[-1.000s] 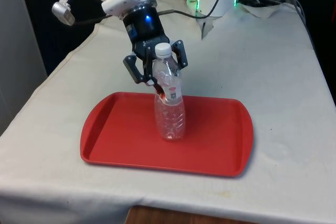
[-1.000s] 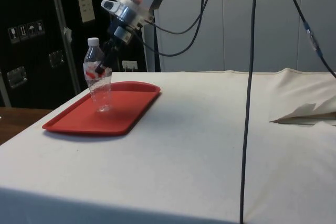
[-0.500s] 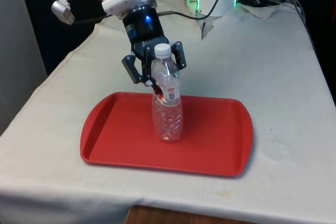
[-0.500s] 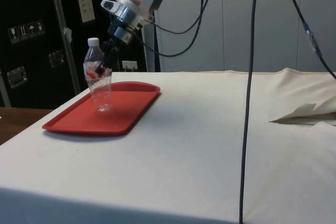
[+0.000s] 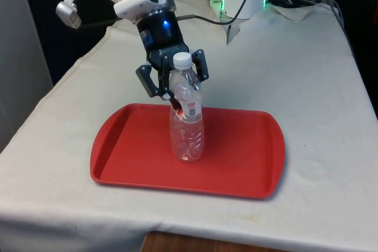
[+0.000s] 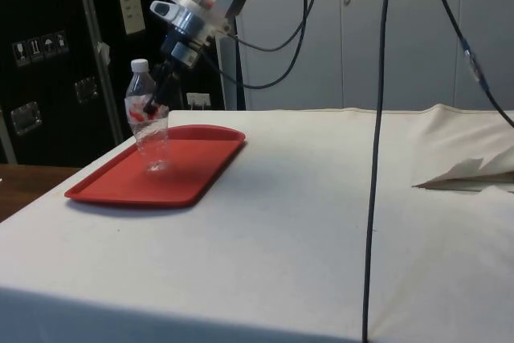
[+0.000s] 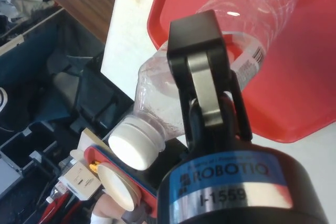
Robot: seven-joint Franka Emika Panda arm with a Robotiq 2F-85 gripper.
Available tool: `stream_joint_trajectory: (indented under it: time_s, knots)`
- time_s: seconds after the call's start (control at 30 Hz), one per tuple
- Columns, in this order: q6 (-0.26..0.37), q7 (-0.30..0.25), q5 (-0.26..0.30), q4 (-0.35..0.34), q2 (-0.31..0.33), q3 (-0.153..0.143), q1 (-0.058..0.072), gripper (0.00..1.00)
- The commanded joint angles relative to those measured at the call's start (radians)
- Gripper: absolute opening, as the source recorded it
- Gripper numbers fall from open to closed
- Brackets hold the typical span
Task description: Place the bottle upright on the tray.
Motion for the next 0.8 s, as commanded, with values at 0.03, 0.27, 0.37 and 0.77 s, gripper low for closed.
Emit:
stream_joint_trajectory:
  time_s: [0.03, 0.27, 0.37, 0.77]
  knots:
    - [0.002, 0.014, -0.016, 0.003, 0.005, -0.007, 0.006, 0.33]
    - [-0.003, 0.009, -0.008, 0.007, 0.005, -0.003, 0.002, 0.33]
    - [-0.005, 0.008, -0.007, 0.008, 0.006, -0.003, 0.001, 0.33]
    - [-0.009, 0.0, 0.0, 0.003, 0.001, 0.0, 0.0, 0.33]
